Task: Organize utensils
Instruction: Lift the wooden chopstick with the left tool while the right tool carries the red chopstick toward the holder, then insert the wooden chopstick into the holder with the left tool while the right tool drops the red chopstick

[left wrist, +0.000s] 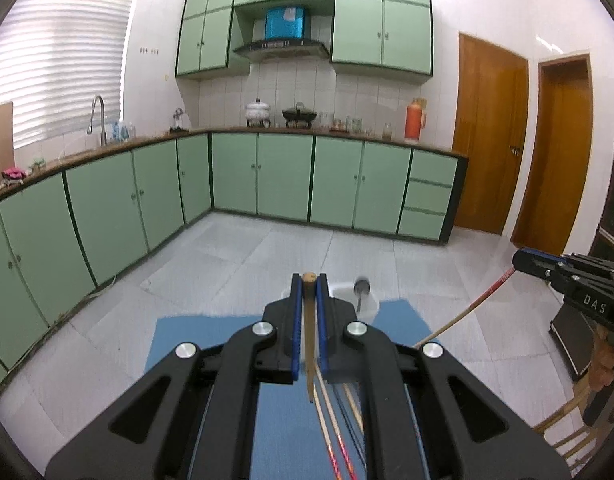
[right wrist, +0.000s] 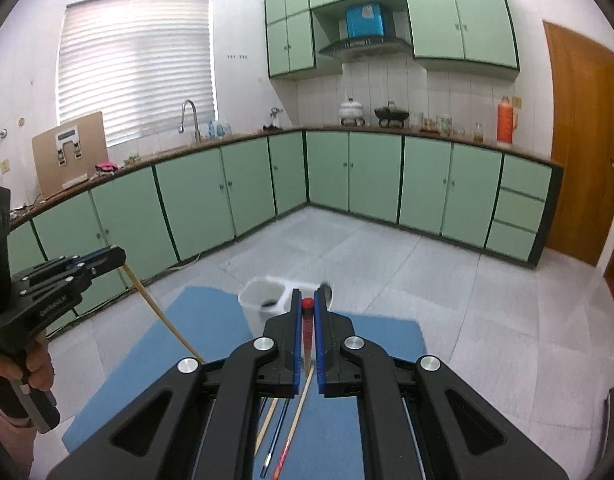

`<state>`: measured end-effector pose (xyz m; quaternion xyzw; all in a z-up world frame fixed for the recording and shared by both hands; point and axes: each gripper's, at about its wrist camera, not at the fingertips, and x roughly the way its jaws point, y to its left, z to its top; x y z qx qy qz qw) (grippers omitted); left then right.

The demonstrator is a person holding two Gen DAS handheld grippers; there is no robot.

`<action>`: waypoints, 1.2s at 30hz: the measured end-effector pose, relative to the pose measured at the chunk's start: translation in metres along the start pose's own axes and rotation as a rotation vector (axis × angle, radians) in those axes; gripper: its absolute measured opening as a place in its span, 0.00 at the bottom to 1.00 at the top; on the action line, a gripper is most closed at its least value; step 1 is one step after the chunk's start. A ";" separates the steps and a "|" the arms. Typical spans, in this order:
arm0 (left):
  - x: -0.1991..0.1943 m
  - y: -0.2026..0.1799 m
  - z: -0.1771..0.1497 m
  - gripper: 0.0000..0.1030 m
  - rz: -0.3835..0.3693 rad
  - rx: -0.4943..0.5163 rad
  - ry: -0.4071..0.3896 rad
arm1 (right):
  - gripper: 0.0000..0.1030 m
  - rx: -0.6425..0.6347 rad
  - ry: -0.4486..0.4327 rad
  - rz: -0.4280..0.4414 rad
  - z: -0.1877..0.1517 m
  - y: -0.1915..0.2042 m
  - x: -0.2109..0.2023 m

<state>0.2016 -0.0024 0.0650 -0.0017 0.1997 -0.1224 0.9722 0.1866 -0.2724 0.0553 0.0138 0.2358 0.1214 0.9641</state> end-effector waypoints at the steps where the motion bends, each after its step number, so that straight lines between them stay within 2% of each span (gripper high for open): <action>1: -0.001 -0.001 0.005 0.06 -0.001 0.000 -0.013 | 0.05 -0.006 -0.013 -0.002 0.007 0.000 -0.001; 8: 0.006 -0.010 0.050 0.06 0.002 0.001 -0.123 | 0.05 -0.006 -0.075 -0.002 0.045 0.000 0.013; 14: 0.046 -0.022 0.069 0.06 0.041 0.026 -0.182 | 0.05 0.012 -0.083 0.003 0.064 -0.004 0.046; 24: 0.136 -0.026 0.051 0.06 0.060 0.039 -0.127 | 0.05 0.020 0.018 -0.017 0.047 -0.008 0.125; 31: 0.173 -0.015 0.027 0.06 0.058 0.037 -0.044 | 0.05 0.047 0.081 -0.004 0.027 -0.014 0.160; 36: 0.190 -0.005 0.011 0.06 0.055 0.026 0.022 | 0.05 0.058 0.106 0.007 0.016 -0.015 0.171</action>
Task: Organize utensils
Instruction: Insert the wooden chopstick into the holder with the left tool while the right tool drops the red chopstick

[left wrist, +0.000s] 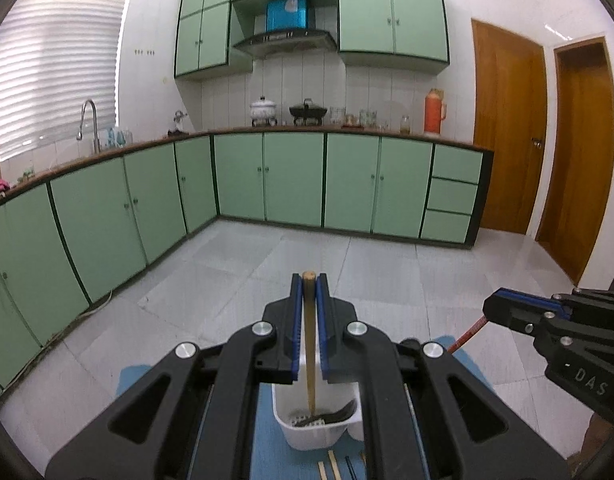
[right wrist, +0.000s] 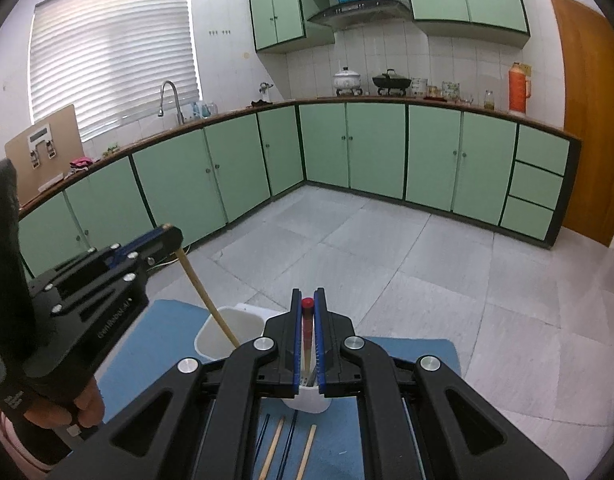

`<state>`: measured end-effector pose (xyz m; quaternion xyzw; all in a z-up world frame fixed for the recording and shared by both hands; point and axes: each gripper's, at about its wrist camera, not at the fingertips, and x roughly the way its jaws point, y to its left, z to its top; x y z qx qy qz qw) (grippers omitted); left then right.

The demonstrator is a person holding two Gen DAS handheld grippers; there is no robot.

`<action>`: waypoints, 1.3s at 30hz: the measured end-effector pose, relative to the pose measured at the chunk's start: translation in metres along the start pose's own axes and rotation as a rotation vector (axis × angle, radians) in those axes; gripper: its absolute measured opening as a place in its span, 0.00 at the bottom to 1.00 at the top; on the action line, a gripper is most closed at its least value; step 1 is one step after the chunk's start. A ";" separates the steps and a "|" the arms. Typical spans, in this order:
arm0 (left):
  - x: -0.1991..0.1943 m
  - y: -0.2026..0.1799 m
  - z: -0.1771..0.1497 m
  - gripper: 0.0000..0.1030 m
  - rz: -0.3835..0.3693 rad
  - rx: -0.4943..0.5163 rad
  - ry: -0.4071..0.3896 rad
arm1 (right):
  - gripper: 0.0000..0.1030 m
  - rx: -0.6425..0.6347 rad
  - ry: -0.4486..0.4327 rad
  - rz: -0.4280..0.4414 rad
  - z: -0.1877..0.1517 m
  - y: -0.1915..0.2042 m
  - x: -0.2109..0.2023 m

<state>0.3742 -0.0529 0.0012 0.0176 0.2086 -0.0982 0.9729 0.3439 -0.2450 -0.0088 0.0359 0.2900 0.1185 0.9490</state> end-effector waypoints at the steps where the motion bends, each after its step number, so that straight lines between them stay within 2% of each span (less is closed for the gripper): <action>1: 0.001 0.002 -0.002 0.06 -0.001 -0.002 0.005 | 0.05 0.000 0.004 0.001 -0.001 0.001 0.002; 7: 0.001 0.006 -0.010 0.08 -0.003 0.003 0.020 | 0.06 0.003 0.021 0.019 -0.006 0.002 0.007; 9: -0.003 0.010 -0.011 0.16 -0.008 -0.006 0.021 | 0.07 0.006 0.022 0.019 -0.006 0.002 0.006; 10: -0.005 0.010 -0.011 0.25 -0.010 -0.010 0.018 | 0.07 0.007 0.018 0.016 -0.006 0.001 0.004; 11: -0.009 0.011 -0.011 0.33 -0.011 -0.015 0.009 | 0.11 0.005 0.011 0.014 -0.006 0.001 0.000; 14: -0.021 0.011 -0.010 0.41 -0.012 -0.018 -0.011 | 0.26 0.016 -0.008 0.000 -0.005 -0.001 -0.007; 16: -0.031 0.013 -0.010 0.47 -0.012 -0.020 -0.023 | 0.28 0.021 -0.027 -0.007 -0.007 -0.002 -0.017; 18: -0.043 0.016 -0.011 0.53 -0.006 -0.022 -0.038 | 0.36 0.026 -0.041 -0.013 -0.011 -0.003 -0.026; 20: -0.054 0.016 -0.014 0.61 -0.002 -0.026 -0.050 | 0.47 0.030 -0.068 -0.025 -0.015 -0.005 -0.039; 22: -0.068 0.018 -0.019 0.66 -0.008 -0.040 -0.059 | 0.54 0.034 -0.088 -0.029 -0.021 -0.005 -0.052; 24: -0.083 0.021 -0.026 0.72 -0.008 -0.053 -0.066 | 0.65 0.038 -0.102 -0.035 -0.029 -0.005 -0.063; 26: -0.095 0.022 -0.033 0.79 -0.006 -0.057 -0.073 | 0.70 0.041 -0.117 -0.047 -0.039 -0.004 -0.074; 32: -0.129 0.022 -0.066 0.86 -0.004 -0.054 -0.053 | 0.80 0.053 -0.114 -0.064 -0.079 0.004 -0.098; 39: -0.152 0.024 -0.113 0.88 0.000 -0.041 0.035 | 0.82 0.074 -0.060 -0.104 -0.134 0.013 -0.111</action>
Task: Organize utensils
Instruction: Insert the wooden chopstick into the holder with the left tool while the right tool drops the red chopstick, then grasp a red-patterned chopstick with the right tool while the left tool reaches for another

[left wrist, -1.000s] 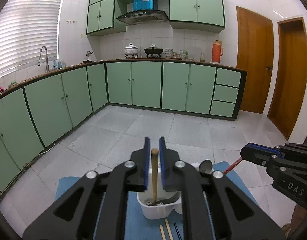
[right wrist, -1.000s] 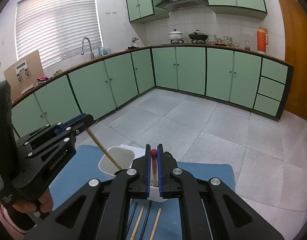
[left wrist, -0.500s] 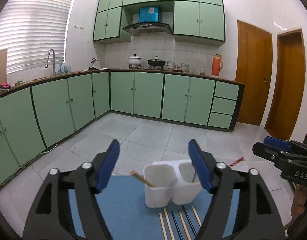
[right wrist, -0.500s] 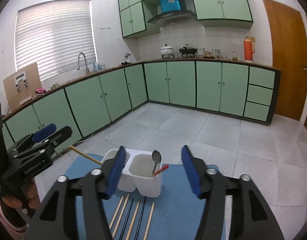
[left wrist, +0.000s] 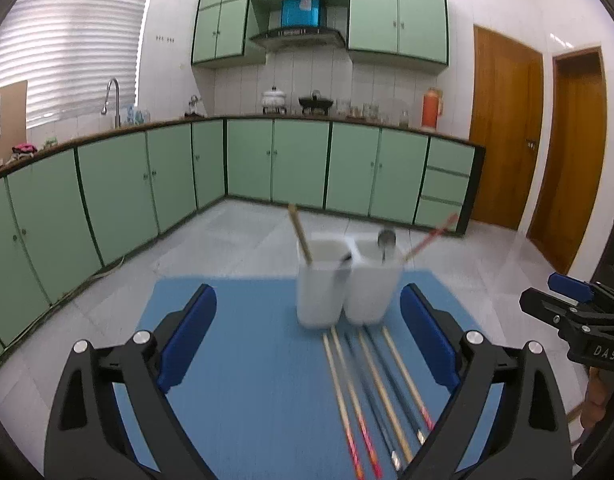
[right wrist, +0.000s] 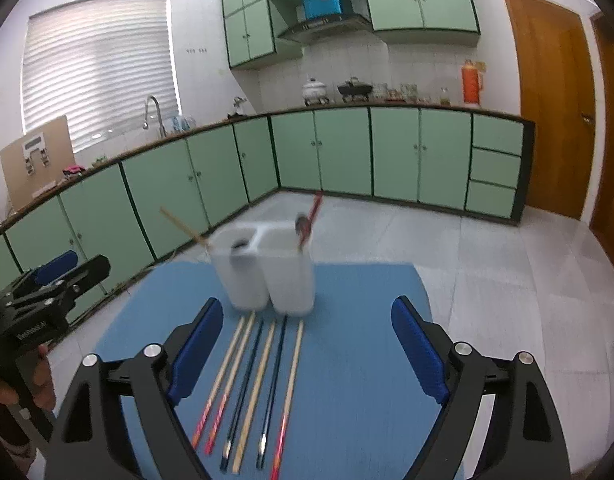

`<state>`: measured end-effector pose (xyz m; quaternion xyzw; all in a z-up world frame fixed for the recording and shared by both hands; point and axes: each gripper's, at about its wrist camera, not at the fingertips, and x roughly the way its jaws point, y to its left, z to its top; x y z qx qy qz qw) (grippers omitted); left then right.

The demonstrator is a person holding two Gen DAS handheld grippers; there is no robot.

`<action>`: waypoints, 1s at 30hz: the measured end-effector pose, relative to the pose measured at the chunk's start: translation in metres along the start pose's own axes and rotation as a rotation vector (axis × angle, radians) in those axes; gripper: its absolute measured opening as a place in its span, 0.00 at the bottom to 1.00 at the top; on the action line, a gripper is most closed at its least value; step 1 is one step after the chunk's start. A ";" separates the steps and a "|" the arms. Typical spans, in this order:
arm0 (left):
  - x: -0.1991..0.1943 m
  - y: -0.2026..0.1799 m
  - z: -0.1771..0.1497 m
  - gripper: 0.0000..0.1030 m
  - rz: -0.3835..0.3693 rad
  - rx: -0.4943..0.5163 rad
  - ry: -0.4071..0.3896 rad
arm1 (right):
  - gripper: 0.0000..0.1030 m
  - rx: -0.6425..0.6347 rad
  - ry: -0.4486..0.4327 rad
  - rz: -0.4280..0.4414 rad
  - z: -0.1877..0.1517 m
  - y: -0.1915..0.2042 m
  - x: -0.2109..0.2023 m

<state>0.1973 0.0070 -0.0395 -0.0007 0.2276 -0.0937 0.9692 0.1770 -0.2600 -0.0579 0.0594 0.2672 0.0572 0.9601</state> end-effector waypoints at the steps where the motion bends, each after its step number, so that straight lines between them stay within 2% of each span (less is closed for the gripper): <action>1: -0.001 0.000 -0.005 0.88 0.002 0.003 0.014 | 0.82 0.003 0.015 -0.008 -0.010 0.001 -0.001; 10: -0.004 0.009 -0.070 0.88 0.013 0.009 0.171 | 0.82 0.038 0.140 -0.028 -0.079 0.002 0.002; 17: -0.002 0.010 -0.100 0.88 0.018 0.006 0.255 | 0.80 0.041 0.217 -0.026 -0.112 0.006 0.006; 22: -0.001 0.001 -0.116 0.88 0.022 0.031 0.289 | 0.69 0.015 0.257 -0.025 -0.130 0.013 0.009; 30: 0.001 -0.002 -0.130 0.88 0.026 0.025 0.322 | 0.37 -0.015 0.323 -0.002 -0.152 0.025 0.020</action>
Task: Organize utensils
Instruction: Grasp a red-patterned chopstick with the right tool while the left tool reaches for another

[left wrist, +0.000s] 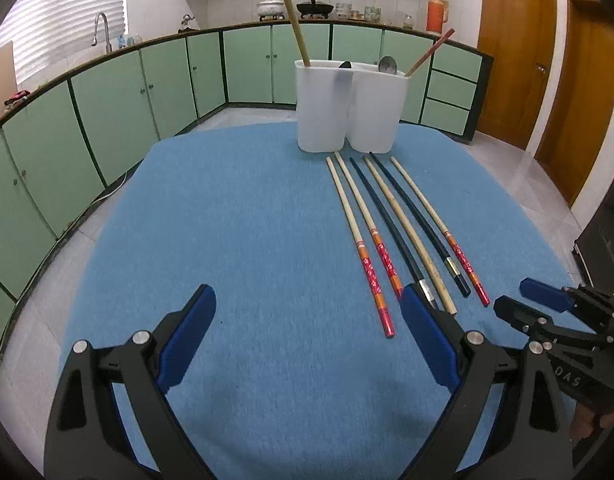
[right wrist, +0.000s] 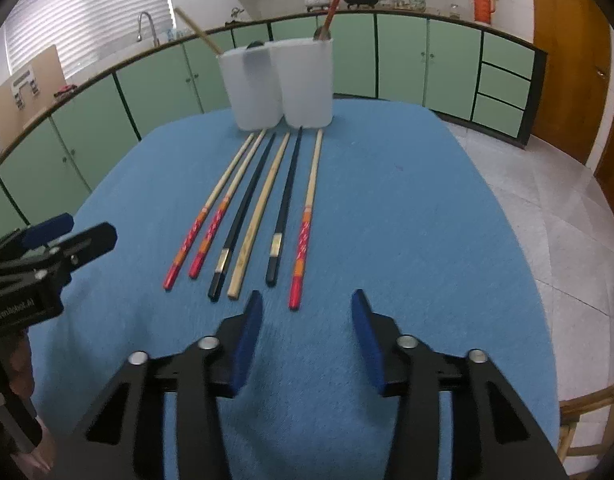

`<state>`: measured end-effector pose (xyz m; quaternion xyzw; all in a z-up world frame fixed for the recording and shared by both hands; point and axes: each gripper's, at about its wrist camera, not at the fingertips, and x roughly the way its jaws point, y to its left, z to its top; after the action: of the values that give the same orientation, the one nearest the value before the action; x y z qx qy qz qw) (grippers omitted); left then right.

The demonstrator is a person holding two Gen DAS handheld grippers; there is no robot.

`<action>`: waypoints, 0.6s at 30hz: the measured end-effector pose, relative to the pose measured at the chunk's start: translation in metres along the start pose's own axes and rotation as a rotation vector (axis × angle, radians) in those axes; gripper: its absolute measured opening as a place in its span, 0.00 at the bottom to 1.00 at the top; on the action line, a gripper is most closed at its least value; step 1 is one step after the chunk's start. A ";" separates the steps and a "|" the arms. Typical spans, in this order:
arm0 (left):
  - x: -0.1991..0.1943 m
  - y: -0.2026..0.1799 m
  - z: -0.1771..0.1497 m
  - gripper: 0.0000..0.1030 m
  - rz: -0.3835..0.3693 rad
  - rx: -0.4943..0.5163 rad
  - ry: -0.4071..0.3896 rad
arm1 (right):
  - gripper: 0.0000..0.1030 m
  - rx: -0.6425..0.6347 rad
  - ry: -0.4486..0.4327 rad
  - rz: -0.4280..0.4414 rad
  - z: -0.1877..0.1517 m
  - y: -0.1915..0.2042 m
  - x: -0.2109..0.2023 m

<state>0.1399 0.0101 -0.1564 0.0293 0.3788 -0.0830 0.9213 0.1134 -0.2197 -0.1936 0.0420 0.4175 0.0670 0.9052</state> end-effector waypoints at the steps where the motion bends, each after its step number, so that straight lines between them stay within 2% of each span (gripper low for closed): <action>1: 0.000 -0.001 -0.001 0.88 0.000 -0.003 0.002 | 0.35 0.000 0.004 0.000 -0.001 0.000 0.001; 9: 0.004 -0.003 -0.003 0.88 0.000 -0.016 0.018 | 0.20 0.001 0.033 -0.002 -0.004 0.004 0.010; 18: 0.009 -0.006 -0.003 0.88 -0.001 -0.017 0.029 | 0.15 -0.003 0.035 -0.015 0.002 0.007 0.016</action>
<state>0.1431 0.0037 -0.1654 0.0224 0.3927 -0.0795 0.9159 0.1245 -0.2105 -0.2039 0.0364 0.4337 0.0615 0.8982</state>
